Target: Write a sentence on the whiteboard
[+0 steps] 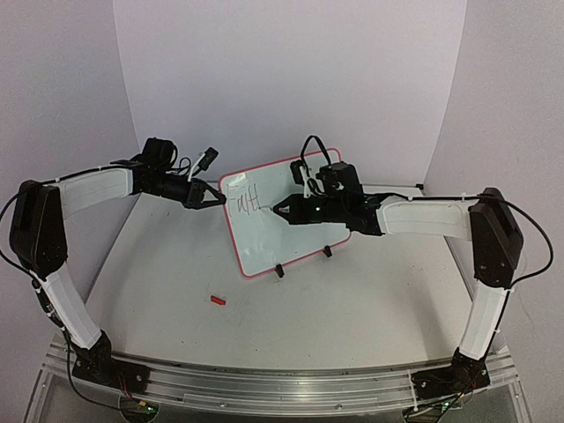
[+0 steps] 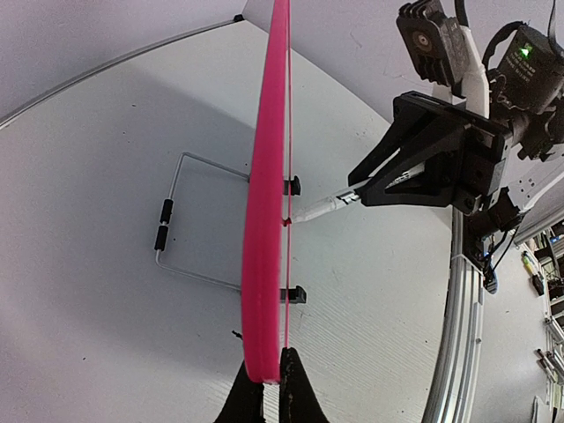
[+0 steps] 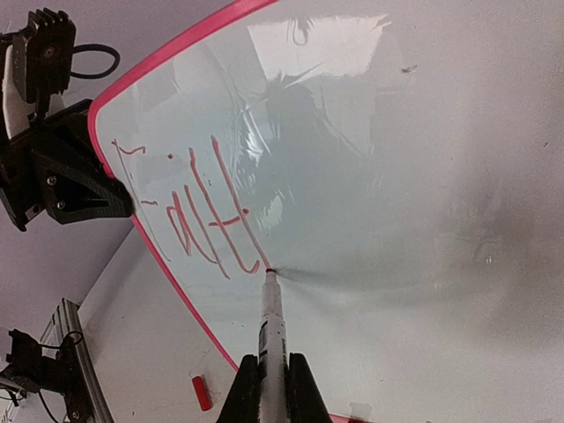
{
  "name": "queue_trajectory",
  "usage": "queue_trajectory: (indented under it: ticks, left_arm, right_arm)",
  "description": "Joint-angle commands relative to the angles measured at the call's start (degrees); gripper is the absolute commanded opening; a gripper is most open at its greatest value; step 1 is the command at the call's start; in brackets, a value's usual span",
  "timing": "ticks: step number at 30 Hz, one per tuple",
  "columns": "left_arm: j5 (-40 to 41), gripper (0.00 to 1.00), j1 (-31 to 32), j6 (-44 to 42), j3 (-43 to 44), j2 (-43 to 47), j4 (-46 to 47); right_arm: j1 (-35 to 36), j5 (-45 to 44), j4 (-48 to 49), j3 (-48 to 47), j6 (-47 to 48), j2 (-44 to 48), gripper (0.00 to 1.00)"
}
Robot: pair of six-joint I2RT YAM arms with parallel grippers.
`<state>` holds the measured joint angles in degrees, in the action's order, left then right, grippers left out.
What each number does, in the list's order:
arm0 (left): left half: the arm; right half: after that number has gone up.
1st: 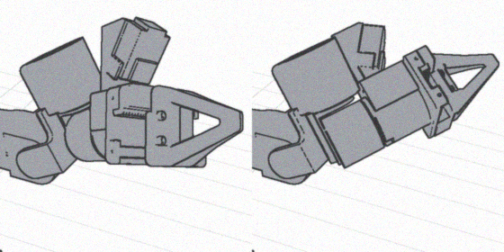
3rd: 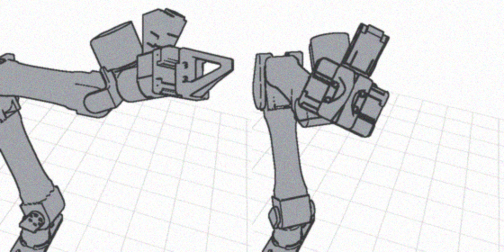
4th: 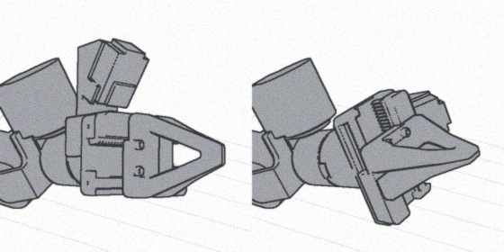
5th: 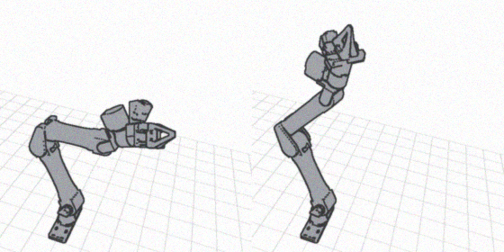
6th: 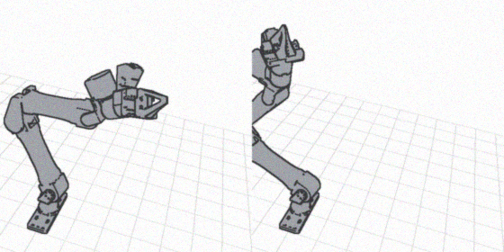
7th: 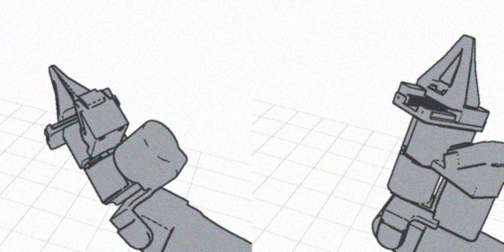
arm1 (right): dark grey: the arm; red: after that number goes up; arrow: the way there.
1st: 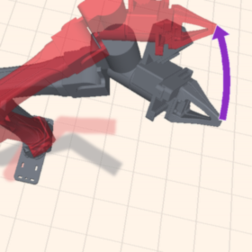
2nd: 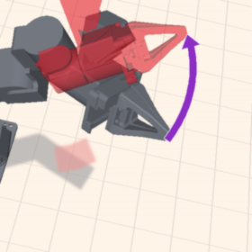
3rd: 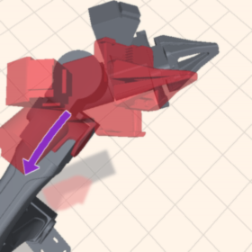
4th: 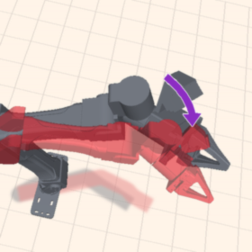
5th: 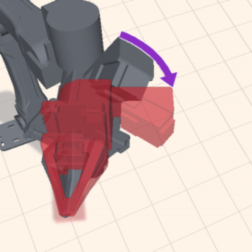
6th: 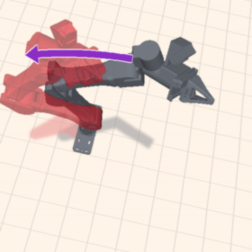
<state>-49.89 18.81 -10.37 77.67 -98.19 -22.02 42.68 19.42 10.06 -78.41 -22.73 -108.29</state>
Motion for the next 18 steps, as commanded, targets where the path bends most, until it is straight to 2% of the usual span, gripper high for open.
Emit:
queue_trajectory:
  ticks: [1, 18]
  left_arm:
    - [-0.4, 0.00, 1.7, -2.3, 1.4, 1.6, -3.2]
    - [-0.3, 0.00, 1.8, -2.4, 1.4, 1.6, -3.3]
  right_arm:
    - [-0.3, -1.1, 4.8, -2.4, -1.4, 2.4, 0.00]
    - [-0.3, -5.0, 6.5, -1.6, -1.5, 3.1, 0.00]
